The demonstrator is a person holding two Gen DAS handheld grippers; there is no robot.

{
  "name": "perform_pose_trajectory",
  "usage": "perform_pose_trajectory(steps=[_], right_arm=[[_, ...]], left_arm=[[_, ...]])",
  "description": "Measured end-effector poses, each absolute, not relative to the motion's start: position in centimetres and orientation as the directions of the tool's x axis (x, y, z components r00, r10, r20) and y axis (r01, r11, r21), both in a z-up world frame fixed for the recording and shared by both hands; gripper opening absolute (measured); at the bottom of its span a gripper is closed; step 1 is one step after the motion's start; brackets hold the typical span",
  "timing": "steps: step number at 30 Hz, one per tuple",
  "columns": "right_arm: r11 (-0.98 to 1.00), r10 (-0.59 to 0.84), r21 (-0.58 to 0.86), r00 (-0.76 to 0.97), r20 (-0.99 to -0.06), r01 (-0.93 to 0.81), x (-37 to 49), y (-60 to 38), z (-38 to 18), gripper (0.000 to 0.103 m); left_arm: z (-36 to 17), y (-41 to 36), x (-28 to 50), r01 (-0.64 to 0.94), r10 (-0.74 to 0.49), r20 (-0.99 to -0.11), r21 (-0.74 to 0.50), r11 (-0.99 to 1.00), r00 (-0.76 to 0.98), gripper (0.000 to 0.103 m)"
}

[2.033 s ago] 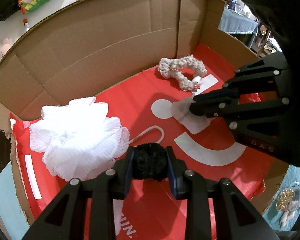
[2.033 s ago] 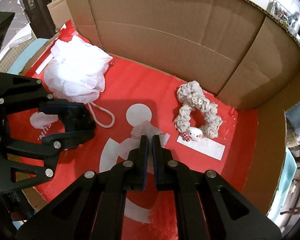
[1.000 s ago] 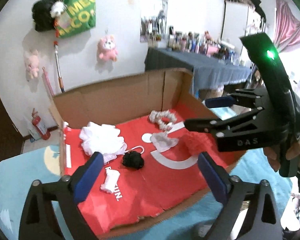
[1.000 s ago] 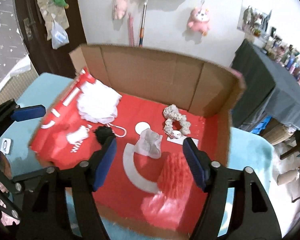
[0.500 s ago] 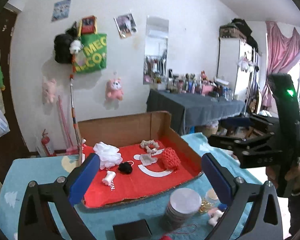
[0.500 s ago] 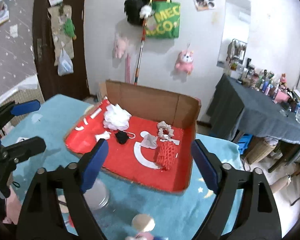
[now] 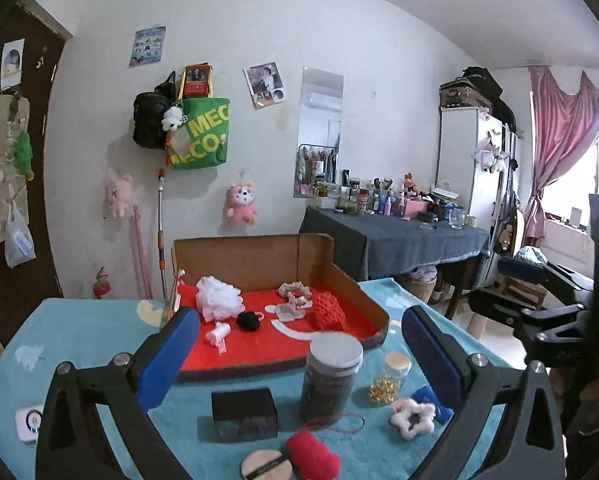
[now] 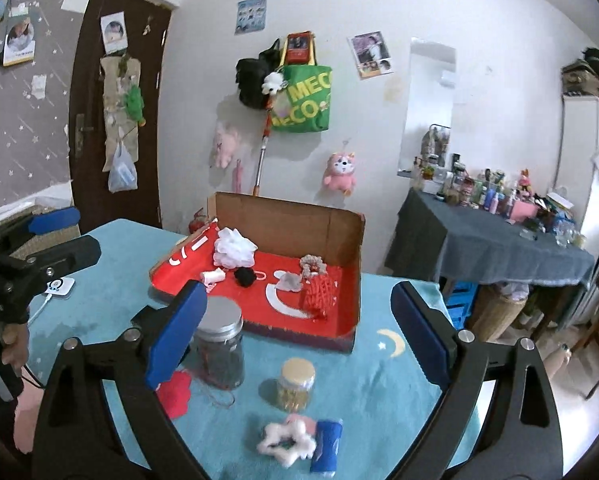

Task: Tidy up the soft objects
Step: 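Move both grippers back toward the remaining items on the table, then grasp the beige round powder puff with the left gripper while the right grasps the white fluffy star clip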

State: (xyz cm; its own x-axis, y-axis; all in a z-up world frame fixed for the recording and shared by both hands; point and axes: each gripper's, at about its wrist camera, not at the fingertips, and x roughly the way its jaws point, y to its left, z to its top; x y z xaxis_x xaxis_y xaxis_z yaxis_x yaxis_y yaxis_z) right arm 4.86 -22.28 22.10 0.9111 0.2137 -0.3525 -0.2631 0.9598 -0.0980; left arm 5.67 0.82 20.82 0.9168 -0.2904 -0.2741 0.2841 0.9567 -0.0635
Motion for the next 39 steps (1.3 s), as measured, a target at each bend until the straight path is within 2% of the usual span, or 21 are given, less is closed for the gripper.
perform_pose_trajectory(steps=[7, 13, 26, 39], right_arm=[[0.980, 0.149, -0.077, 0.932, -0.329, -0.184, 1.8, -23.2, 18.1, 0.095], [0.988, 0.095, -0.081, 0.936, -0.339, -0.129, 1.2, -23.4, 13.8, 0.095], [0.992, 0.105, -0.008, 0.851, -0.515, -0.127, 4.0, -23.3, 5.4, 0.095], [0.990, 0.093, -0.032, 0.813, -0.574, -0.136, 5.9, -22.8, 3.9, 0.095]], left_arm=[[17.2, 0.0, 3.9, 0.295, -0.298, -0.280, -0.054, 0.954, 0.913, 0.103], [13.4, 0.0, 4.3, 0.273, -0.282, -0.331, -0.076, 0.959, 0.901, 0.103], [6.3, 1.4, 7.1, 0.187, -0.230, -0.519, -0.134, 0.973, 0.823, 0.103], [4.2, 2.6, 9.5, 0.117, -0.122, -0.659, -0.052, 0.992, 0.742, 0.103]])
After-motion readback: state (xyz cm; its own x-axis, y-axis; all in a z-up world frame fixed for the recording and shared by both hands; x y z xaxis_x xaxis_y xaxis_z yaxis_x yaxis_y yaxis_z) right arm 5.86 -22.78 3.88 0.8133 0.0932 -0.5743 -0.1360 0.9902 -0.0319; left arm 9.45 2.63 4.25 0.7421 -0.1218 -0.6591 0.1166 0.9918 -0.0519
